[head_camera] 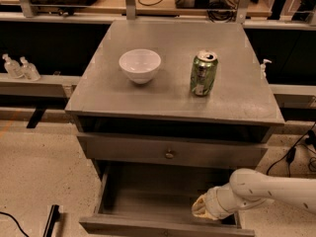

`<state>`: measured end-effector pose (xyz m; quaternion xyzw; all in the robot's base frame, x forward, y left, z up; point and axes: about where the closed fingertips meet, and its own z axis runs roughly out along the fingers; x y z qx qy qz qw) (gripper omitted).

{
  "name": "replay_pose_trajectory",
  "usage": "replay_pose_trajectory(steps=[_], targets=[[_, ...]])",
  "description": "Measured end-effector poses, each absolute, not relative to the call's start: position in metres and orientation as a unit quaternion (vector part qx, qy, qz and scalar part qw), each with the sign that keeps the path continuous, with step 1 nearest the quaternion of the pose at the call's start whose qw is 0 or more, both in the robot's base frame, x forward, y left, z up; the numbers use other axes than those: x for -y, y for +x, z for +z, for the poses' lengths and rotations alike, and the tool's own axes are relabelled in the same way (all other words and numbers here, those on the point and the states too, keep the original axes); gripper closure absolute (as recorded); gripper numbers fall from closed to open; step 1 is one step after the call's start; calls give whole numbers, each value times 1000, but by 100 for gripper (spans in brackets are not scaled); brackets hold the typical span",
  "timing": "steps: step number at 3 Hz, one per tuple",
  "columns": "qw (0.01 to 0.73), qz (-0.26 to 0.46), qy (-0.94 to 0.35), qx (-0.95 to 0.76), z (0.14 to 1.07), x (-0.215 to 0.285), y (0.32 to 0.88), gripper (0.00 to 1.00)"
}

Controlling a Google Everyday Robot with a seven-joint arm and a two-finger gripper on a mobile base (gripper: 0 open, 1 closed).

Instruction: Open middle drawer

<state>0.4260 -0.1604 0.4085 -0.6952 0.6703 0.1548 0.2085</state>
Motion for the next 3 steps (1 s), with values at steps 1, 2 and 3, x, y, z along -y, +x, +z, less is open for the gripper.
replay_pose_trajectory(steps=[1,2,3], targets=[[198,161,-698,-669,391,151,432,100],[180,178,-706,-661,379,142,434,100],[151,215,-712,-652,369,134,422,100]])
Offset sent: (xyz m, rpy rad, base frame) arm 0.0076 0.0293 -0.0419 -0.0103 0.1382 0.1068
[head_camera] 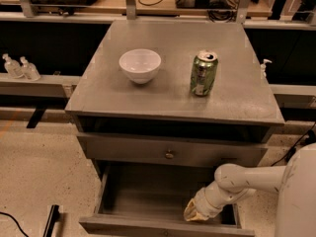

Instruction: Open middle drawer

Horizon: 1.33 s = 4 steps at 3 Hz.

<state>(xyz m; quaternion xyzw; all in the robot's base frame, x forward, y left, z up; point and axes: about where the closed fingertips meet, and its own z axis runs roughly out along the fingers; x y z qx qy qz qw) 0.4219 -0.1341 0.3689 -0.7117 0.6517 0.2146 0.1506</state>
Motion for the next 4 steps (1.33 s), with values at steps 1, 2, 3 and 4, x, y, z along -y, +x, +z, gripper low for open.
replay_pose_trajectory(steps=[1,2,3,4], targets=[[122,263,-701,-652,360,132,392,100],[122,263,-701,-652,360,132,392,100],[117,284,-702,-642,380,131,368,100],[117,284,-702,-642,380,131,368,100]])
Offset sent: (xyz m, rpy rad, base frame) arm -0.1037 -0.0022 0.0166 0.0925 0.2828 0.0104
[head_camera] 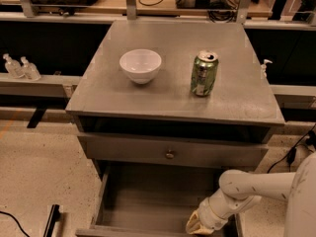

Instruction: Open middle drawer

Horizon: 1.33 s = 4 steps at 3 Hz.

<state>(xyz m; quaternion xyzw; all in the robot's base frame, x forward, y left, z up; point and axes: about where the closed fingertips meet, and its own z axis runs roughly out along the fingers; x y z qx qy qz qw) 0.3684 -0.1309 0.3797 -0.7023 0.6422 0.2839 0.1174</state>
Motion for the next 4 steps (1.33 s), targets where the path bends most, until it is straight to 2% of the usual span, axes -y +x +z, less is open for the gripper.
replay_pose_trajectory(steps=[2,4], targets=[[122,298,-704,-633,402,130,351,100],[224,215,-675,-669,478,184,359,100]])
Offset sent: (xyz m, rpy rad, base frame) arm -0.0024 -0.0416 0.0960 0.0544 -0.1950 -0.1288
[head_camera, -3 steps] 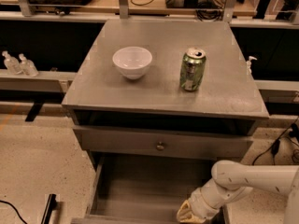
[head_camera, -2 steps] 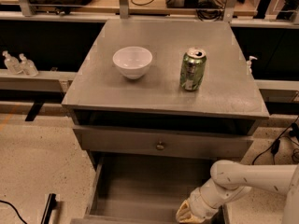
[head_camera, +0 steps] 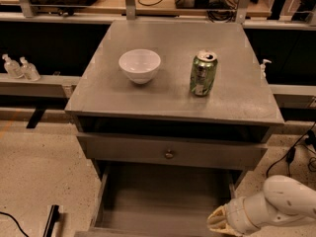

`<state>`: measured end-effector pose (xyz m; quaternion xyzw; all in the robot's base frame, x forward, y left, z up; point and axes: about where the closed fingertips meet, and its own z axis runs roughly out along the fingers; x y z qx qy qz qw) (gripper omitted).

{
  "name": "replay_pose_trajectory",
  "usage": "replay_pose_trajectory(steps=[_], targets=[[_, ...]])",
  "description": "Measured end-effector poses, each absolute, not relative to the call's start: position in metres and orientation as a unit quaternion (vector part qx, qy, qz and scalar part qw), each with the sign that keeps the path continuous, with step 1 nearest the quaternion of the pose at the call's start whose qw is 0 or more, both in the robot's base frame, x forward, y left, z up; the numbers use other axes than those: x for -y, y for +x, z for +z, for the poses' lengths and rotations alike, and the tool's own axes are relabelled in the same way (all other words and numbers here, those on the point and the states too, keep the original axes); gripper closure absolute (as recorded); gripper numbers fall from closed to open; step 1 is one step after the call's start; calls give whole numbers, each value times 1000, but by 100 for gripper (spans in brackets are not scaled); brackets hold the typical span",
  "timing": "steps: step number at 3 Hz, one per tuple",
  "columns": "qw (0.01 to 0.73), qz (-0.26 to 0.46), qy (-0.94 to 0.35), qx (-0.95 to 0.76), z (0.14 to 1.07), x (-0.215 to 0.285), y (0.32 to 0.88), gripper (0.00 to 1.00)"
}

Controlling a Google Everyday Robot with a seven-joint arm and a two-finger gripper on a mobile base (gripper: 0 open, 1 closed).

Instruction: Open middle drawer

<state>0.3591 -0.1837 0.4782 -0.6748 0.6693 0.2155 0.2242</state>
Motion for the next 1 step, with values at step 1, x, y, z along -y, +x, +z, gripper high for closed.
replay_pose_trajectory(steps=[1], targets=[[229,211,-665,-679,479,195,352,82]])
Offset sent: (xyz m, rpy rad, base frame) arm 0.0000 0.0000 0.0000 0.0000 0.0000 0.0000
